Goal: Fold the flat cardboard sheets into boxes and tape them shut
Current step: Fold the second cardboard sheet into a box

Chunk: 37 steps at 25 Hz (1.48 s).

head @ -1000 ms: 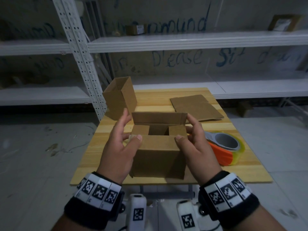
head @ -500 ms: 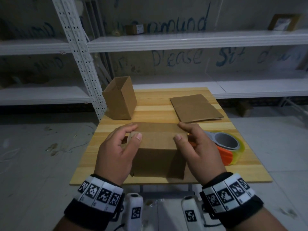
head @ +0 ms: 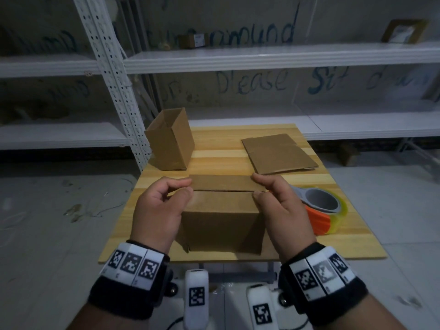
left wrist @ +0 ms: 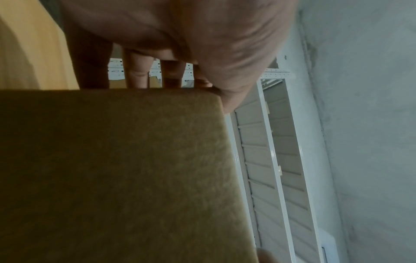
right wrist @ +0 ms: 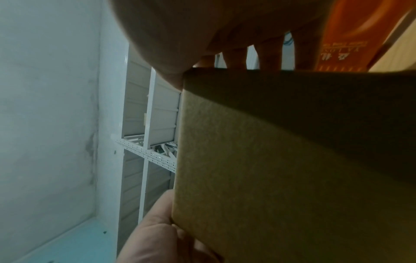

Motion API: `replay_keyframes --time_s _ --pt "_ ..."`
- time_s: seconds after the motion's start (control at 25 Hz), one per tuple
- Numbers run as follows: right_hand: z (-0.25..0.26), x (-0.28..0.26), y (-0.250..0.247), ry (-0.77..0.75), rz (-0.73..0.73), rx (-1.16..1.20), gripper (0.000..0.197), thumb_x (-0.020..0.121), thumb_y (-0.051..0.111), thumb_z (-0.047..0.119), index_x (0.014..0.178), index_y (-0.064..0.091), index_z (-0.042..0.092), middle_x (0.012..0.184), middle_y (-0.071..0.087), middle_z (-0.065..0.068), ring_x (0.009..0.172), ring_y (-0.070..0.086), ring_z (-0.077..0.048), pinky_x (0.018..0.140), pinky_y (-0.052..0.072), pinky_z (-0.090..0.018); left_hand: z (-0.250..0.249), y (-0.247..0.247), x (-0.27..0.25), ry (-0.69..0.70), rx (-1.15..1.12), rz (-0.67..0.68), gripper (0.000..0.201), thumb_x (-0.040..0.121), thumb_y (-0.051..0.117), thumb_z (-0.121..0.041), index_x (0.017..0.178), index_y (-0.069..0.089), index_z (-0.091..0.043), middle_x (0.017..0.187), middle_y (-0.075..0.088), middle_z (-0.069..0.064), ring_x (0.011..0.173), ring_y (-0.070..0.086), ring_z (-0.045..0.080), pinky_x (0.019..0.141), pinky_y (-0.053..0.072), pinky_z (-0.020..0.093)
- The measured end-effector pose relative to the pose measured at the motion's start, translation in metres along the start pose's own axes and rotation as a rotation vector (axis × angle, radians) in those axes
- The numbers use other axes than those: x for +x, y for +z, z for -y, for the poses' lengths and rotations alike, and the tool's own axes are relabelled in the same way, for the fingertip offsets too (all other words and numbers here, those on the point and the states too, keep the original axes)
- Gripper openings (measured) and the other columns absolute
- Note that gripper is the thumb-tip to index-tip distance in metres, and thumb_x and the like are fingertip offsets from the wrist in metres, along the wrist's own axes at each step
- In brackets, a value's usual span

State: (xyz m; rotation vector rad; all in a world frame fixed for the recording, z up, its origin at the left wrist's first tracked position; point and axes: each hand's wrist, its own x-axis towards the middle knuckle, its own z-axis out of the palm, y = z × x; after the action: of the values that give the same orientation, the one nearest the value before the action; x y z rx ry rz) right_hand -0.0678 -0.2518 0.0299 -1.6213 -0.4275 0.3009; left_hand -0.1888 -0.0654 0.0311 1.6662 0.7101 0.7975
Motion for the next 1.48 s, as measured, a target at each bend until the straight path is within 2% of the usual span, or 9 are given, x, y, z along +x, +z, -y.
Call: replay_keyframes --time_s 0.12,0.28,0.44,0.68,0.96,1.12,1.28,1.36,1.48 --pt "-0.001 0.000 0.003 0.004 -0.020 0.039 0.027 0.103 0.063 0.027 0.109 0.073 0.051 0.113 0.071 0.018 0.112 0.066 -0.014 0.103 0.056 -0.056 0.000 0.003 0.000 -0.024 -0.021 -0.024 0.010 0.097 0.077 -0.026 0.100 0.084 -0.032 0.101 0.080 -0.023 0.101 0.074 0.008 0.101 0.060 0.057" --pt "-0.001 0.001 0.001 -0.024 -0.027 0.027 0.021 0.105 0.060 0.032 0.110 0.072 0.048 0.106 0.067 0.039 0.104 0.066 0.003 0.106 0.056 -0.048 0.002 0.004 -0.001 -0.023 -0.021 -0.044 0.005 0.096 0.079 -0.033 0.095 0.084 -0.034 0.103 0.081 -0.023 0.098 0.073 0.001 0.102 0.060 0.056" --pt "-0.002 0.003 0.002 -0.005 -0.037 0.034 0.022 0.104 0.063 0.031 0.107 0.074 0.050 0.105 0.069 0.034 0.108 0.068 -0.005 0.104 0.057 -0.051 0.001 0.005 0.003 -0.059 -0.042 -0.049 0.009 0.093 0.082 -0.029 0.095 0.083 -0.038 0.100 0.081 -0.020 0.105 0.075 0.017 0.100 0.061 0.061" --pt "-0.003 0.004 0.003 0.003 -0.050 0.038 0.022 0.104 0.064 0.030 0.106 0.075 0.049 0.113 0.072 0.018 0.112 0.067 -0.010 0.104 0.057 -0.052 0.000 0.005 0.002 -0.059 -0.011 -0.052 0.006 0.094 0.082 -0.028 0.093 0.082 -0.034 0.098 0.078 -0.025 0.104 0.072 0.012 0.100 0.061 0.056" --pt "0.003 0.000 0.003 -0.003 -0.046 0.032 0.021 0.105 0.062 0.026 0.111 0.074 0.044 0.113 0.071 0.018 0.108 0.066 -0.005 0.103 0.057 -0.046 0.000 0.006 0.000 -0.017 0.003 -0.054 0.005 0.095 0.080 -0.027 0.095 0.081 -0.033 0.097 0.077 -0.027 0.102 0.071 0.007 0.100 0.060 0.050" --pt "0.001 0.000 0.000 -0.031 -0.041 0.026 0.021 0.105 0.063 0.027 0.112 0.074 0.044 0.111 0.071 0.022 0.099 0.064 0.010 0.099 0.055 -0.035 0.003 0.005 -0.003 0.028 0.007 -0.042 0.006 0.099 0.075 -0.029 0.099 0.080 -0.033 0.100 0.076 -0.027 0.096 0.068 -0.004 0.093 0.056 0.037" --pt "-0.001 0.002 -0.002 -0.058 -0.026 0.001 0.022 0.105 0.062 0.029 0.113 0.074 0.045 0.113 0.071 0.024 0.102 0.063 0.013 0.100 0.055 -0.034 0.005 0.008 -0.006 0.093 -0.009 -0.035 0.011 0.105 0.066 -0.029 0.099 0.076 -0.028 0.098 0.075 -0.018 0.087 0.066 -0.009 0.079 0.047 0.024" --pt "-0.002 0.004 -0.003 -0.076 -0.035 -0.016 0.021 0.104 0.062 0.031 0.113 0.074 0.046 0.115 0.072 0.023 0.104 0.064 0.010 0.102 0.055 -0.036 0.008 0.010 -0.008 0.095 -0.046 -0.023 0.015 0.108 0.062 -0.034 0.098 0.073 -0.030 0.098 0.073 -0.009 0.082 0.066 -0.003 0.080 0.050 0.029" --pt "-0.001 0.005 -0.005 -0.087 -0.017 -0.037 0.021 0.105 0.061 0.034 0.117 0.073 0.045 0.114 0.073 0.021 0.105 0.066 0.009 0.097 0.057 -0.033 0.013 0.011 -0.010 0.072 -0.099 -0.002 0.003 0.103 0.069 -0.040 0.102 0.072 -0.041 0.100 0.074 -0.019 0.094 0.070 0.006 0.089 0.055 0.042"
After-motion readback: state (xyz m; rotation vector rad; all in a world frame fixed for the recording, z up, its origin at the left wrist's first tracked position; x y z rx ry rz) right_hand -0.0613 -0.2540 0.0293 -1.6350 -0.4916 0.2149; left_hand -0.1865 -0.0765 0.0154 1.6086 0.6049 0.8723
